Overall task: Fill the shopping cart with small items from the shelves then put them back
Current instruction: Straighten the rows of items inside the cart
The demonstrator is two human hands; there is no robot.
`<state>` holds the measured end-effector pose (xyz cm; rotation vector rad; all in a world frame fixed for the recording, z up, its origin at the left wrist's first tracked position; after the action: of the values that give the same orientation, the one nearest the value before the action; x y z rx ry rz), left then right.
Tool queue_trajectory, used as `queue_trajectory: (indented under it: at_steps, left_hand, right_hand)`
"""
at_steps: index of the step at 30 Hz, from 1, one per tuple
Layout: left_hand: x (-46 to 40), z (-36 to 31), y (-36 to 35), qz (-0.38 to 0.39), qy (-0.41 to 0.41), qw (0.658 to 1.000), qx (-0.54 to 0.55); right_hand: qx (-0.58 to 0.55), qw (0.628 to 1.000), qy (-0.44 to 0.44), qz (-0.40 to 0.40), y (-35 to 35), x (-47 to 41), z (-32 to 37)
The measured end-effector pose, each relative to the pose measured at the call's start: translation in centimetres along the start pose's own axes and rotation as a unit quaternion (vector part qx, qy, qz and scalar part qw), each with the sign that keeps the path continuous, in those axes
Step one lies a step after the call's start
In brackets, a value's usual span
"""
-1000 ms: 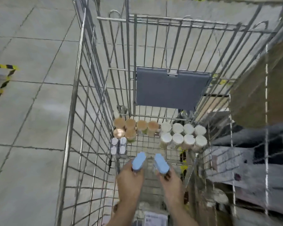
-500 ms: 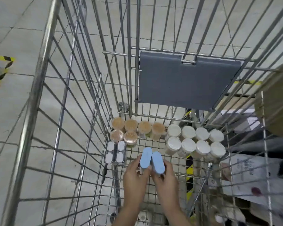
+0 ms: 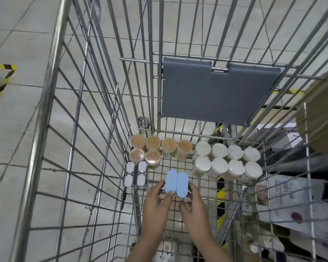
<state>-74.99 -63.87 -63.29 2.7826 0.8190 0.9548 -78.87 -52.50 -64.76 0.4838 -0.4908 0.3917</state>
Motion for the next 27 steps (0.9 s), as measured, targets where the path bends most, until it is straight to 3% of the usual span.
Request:
queue_trajectory:
  at_steps: [8,16,22,27]
  left_hand:
    - [4.2,-1.3,1.5,-0.012,0.025,0.998,-0.049]
    - [14.6,-3.2,5.8,0.098,0.089,0.978,-0.164]
    - [25.4,-7.9,10.2,0.155,-0.043,0.936,-0.312]
    - [33.7,-11.4,14.0,0.174,-0.173,0.874,-0.420]
  right_hand:
    - [0.028,0.997,-0.071,0.019,2.3,4.0,0.1]
    - [0.140,0.979,-0.090,0.120,7.4,15.5,2.6]
    - [0.274,0.951,-0.002,0.142,10.6,25.3,6.2]
    - [0.284,0.950,0.072,0.104,12.4,33.0,9.3]
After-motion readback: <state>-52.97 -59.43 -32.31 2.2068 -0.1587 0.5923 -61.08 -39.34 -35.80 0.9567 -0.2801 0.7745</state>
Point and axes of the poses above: each hand's wrist, its own x-axis away from the middle knuckle, its own y-axis out of the back of the hand, z = x × y, the point moved 2 cm from there along -x, towards the middle knuckle
